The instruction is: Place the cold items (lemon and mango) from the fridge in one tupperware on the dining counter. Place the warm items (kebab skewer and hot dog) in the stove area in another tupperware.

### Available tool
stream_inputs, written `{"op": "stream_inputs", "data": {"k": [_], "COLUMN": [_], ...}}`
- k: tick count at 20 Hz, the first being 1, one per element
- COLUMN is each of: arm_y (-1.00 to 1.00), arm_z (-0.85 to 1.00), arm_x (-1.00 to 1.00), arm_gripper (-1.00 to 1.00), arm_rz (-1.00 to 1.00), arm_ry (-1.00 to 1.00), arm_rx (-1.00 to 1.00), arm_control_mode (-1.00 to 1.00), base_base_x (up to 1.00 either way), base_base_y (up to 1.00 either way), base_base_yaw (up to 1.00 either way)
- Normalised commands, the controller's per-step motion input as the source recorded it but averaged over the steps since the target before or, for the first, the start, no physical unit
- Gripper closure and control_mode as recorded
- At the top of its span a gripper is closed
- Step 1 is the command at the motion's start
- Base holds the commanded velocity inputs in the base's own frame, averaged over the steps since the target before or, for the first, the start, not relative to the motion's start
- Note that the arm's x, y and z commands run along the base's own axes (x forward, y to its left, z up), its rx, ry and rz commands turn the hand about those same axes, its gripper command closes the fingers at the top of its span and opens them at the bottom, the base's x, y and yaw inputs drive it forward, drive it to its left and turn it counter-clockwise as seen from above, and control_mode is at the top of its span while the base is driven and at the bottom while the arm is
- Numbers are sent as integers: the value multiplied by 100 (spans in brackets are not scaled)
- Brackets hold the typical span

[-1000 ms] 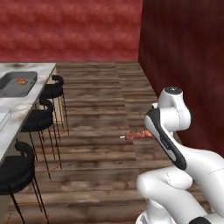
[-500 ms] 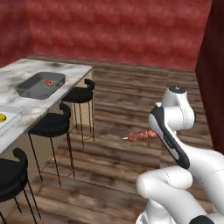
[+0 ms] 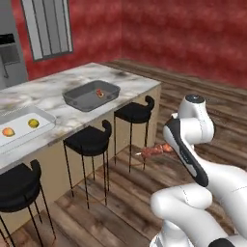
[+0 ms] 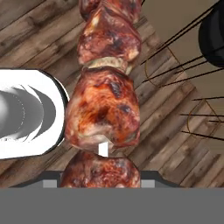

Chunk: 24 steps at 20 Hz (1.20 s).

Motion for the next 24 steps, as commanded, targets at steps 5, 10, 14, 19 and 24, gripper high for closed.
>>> {"op": "stream_inputs", "data": {"k": [5,10,14,19,24], "arm_y": [0,0,0,0,0], "arm_z": [0,0,0,0,0], "arm_x": [0,0,0,0,0], "arm_gripper": [100,100,100,100,100], "arm_rz": [0,0,0,0,0], "arm_ry": [0,0,0,0,0], "arm_rx": [0,0,0,0,0], "arm_control_mode": [100,100,100,100,100], "base_base_x": [79,78,60,46,45], "base_base_y": [-61,-72,-98,-70,-19], "base_base_yaw": [65,61,48,35,33]}}
